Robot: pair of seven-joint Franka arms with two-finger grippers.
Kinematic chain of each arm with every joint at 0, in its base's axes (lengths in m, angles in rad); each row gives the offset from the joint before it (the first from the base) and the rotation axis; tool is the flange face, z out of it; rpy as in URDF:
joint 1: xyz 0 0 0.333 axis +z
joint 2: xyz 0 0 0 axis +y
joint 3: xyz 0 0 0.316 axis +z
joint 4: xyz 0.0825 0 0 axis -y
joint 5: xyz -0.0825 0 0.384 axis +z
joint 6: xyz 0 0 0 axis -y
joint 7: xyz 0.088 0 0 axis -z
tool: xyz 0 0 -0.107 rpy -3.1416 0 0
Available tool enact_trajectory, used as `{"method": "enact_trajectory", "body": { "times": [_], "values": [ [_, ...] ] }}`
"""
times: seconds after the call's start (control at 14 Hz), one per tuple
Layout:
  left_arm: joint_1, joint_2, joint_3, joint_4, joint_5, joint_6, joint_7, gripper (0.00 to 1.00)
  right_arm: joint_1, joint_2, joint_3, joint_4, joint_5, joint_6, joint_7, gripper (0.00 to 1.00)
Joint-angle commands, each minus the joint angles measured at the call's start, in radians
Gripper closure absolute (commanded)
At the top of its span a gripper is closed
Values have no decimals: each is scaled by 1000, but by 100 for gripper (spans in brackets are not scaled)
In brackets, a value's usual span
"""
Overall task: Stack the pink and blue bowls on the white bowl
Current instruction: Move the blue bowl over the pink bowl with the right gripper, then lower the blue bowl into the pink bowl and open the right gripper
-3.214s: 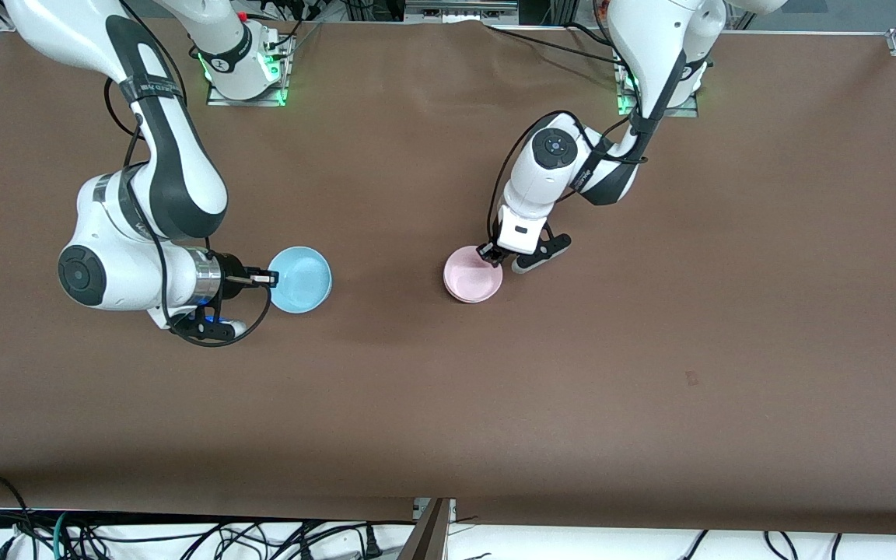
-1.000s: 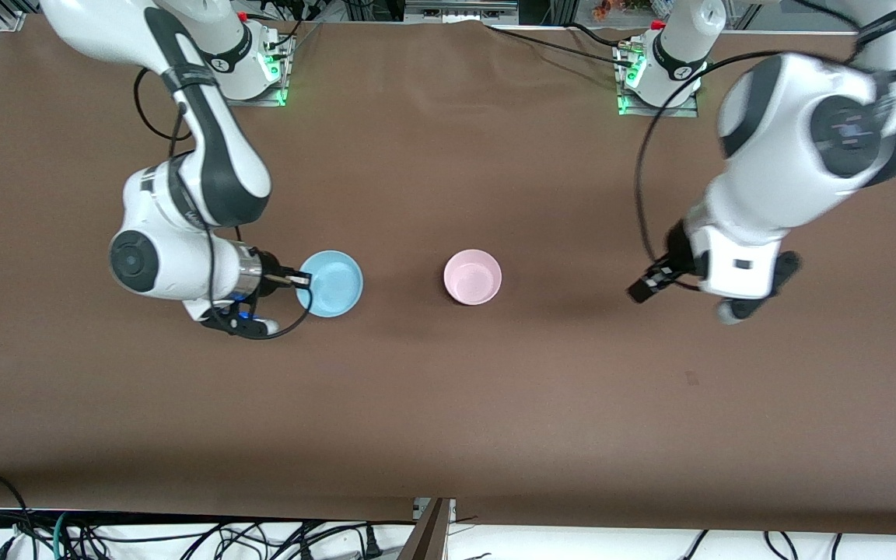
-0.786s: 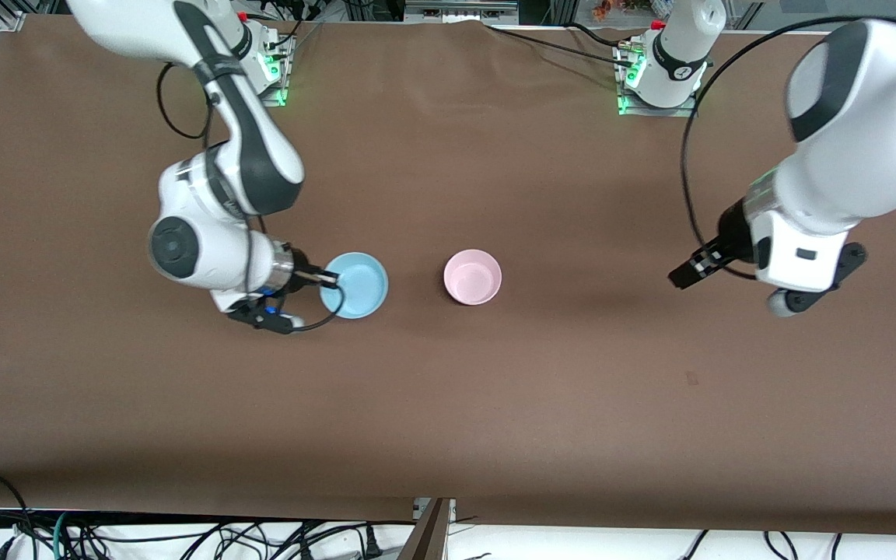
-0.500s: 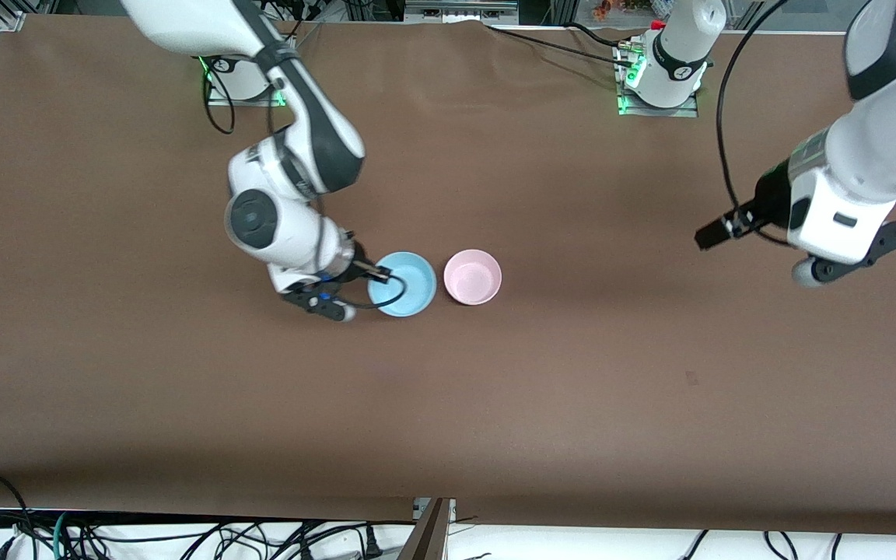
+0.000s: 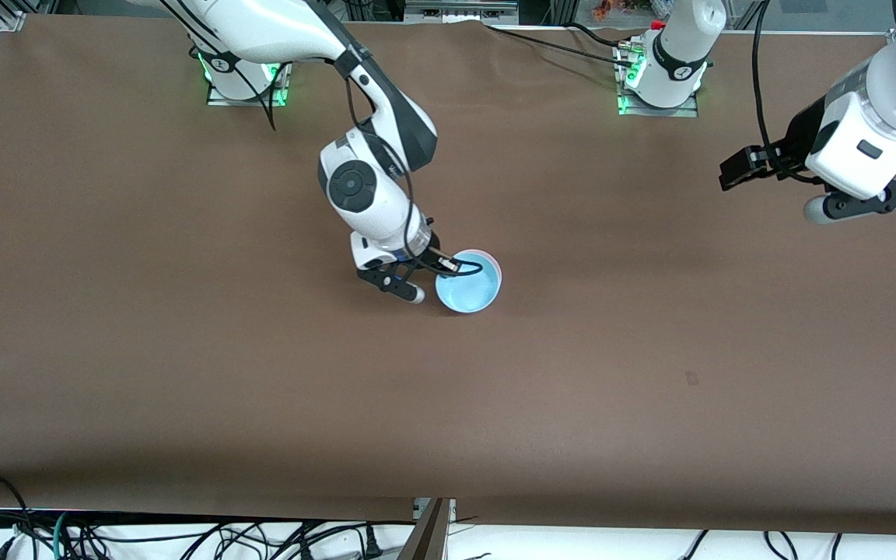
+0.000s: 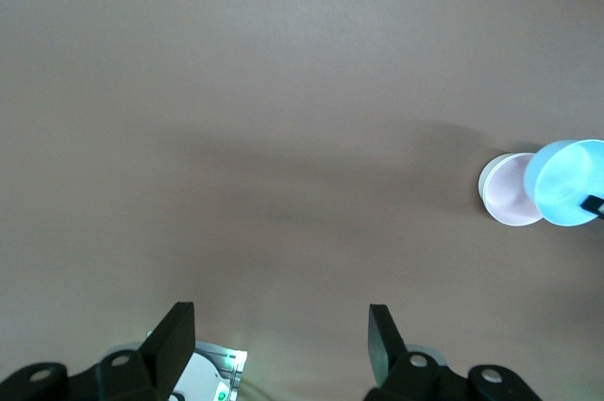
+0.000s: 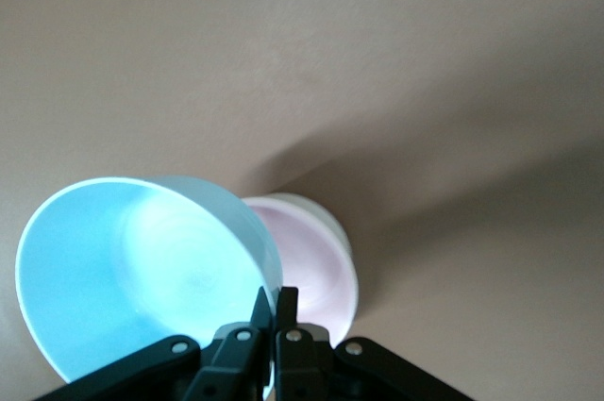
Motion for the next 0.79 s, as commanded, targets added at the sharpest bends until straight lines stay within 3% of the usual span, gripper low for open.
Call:
{"method": "enact_trajectory", "body": {
  "times": [0.0, 0.21, 0.71],
  "values": [
    [10, -161, -12, -239, 27, 125, 51, 18, 43, 51, -13, 60, -37, -1, 63, 100],
    [56, -190, -17, -280, 27, 130, 192, 18, 48, 57, -12, 59, -68, -3, 68, 100],
    [78, -267, -21, -386, 59, 162, 297, 20, 46, 58, -16, 48, -114, -23, 58, 100]
  ]
}}
